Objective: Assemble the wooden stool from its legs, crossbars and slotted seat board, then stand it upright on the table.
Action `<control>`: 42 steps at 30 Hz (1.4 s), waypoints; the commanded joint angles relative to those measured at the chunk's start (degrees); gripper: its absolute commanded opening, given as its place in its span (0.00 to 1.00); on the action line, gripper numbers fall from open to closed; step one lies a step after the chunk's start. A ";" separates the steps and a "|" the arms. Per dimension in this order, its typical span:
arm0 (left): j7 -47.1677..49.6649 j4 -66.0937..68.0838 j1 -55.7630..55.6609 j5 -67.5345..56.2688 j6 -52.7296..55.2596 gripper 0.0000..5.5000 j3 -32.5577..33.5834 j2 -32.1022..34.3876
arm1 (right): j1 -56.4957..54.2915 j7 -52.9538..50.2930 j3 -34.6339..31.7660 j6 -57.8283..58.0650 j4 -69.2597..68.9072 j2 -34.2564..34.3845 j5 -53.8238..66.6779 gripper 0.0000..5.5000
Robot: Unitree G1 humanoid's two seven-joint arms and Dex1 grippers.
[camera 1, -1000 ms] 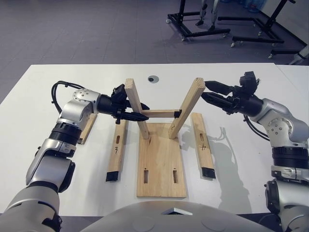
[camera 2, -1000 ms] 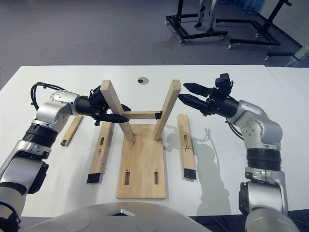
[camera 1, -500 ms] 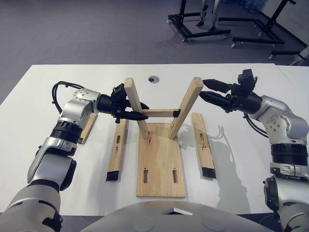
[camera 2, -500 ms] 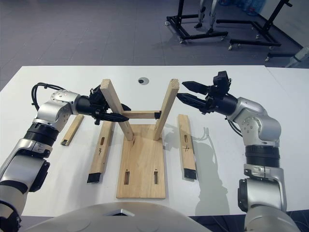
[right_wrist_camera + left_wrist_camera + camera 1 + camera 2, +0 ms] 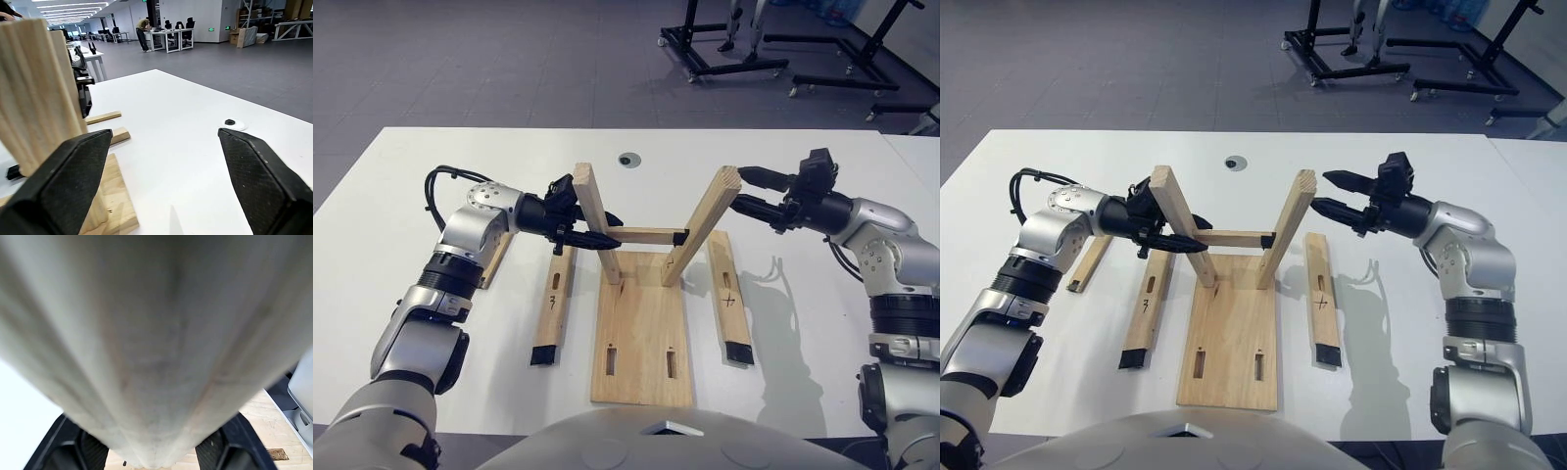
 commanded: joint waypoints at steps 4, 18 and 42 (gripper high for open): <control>2.91 2.95 3.16 5.56 0.79 0.37 -2.21 -1.11 | -0.67 -5.15 -1.43 -3.76 0.70 2.46 -1.62 0.73; 4.65 -6.77 7.31 0.28 6.01 0.71 7.94 0.50 | 9.34 -12.33 -4.06 -3.68 -9.56 6.97 0.86 0.73; 34.17 -24.31 -0.92 -19.20 18.25 0.71 28.14 -6.37 | 17.28 -22.49 -6.73 -0.81 -23.50 11.99 7.64 0.73</control>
